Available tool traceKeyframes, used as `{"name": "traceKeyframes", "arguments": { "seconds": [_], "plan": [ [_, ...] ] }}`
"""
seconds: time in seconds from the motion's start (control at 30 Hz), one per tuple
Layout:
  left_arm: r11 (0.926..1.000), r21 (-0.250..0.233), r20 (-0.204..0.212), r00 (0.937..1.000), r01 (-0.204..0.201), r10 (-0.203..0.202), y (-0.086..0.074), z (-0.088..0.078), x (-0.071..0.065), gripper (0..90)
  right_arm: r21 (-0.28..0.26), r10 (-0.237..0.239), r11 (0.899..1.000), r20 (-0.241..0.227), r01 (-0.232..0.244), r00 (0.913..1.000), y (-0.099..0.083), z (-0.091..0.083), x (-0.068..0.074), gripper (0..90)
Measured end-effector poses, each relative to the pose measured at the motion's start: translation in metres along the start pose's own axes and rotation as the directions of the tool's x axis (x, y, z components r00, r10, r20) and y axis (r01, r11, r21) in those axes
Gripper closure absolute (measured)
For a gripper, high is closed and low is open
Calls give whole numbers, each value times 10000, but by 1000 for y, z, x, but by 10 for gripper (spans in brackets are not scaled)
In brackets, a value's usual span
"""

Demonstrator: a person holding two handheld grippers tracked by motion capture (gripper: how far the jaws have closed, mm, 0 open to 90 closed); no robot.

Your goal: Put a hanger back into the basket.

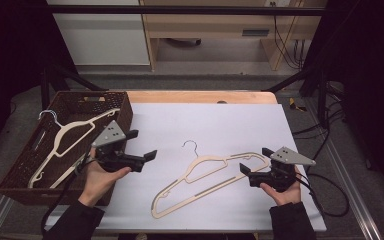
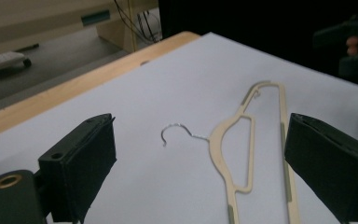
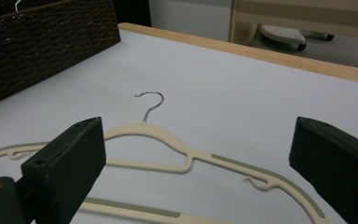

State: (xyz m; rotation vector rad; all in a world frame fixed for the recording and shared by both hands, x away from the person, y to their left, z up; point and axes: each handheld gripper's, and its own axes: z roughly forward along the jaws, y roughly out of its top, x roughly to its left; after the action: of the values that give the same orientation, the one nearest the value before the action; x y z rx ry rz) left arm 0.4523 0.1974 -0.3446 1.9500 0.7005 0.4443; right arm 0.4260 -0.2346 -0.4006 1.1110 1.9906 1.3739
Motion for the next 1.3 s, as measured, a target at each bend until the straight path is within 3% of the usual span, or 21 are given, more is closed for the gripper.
{"name": "traceKeyframes", "arguments": {
  "seconds": [0.13,0.27,0.43,0.63,0.7,0.73,0.77,0.93,1.0,1.07,1.2,1.3],
  "plan": [
    [9949,848,289,9982,-554,531,-14,24,-19,130,55,13,10000,-5,-13,10000,-1,2,1,43],
    [9853,1552,644,9960,-715,622,-27,44,-29,162,86,13,10000,-34,-12,10000,-1,3,2,43],
    [9677,2348,850,9936,-922,741,-41,62,-37,231,145,-61,9999,-94,62,9999,-1,3,2,44],
    [9363,3334,1034,9914,-1107,804,-61,82,-44,312,194,-78,9998,-152,81,9999,-1,5,4,45],
    [9339,3460,1116,9922,-904,548,-67,87,-45,351,211,-133,9997,-137,135,9998,-1,5,4,45],
    [9342,3475,1058,9933,-803,460,-70,90,-45,370,212,-138,9997,-138,141,9998,-2,5,4,45],
    [9287,3622,1027,9937,-798,453,-72,91,-44,389,205,-129,9997,-152,132,9998,-1,5,4,46],
    [9237,3805,802,9967,-446,151,-79,92,-38,427,212,-177,9996,-170,181,9997,-1,6,6,46],
    [9268,3738,802,9968,-369,74,-80,93,-39,435,247,-159,9996,-204,164,9997,-1,8,6,46],
    [9227,3827,886,9960,-452,120,-80,93,-40,438,280,-210,9994,-234,216,9995,-1,10,5,47],
    [9215,3868,751,9972,-353,66,-83,91,-41,442,249,-190,9995,-356,199,9992,1,15,5,48],
    [9216,3881,714,9970,-16,-283,-88,93,-38,461,267,-289,9992,-464,301,9985,4,19,7,49]
  ]
}}
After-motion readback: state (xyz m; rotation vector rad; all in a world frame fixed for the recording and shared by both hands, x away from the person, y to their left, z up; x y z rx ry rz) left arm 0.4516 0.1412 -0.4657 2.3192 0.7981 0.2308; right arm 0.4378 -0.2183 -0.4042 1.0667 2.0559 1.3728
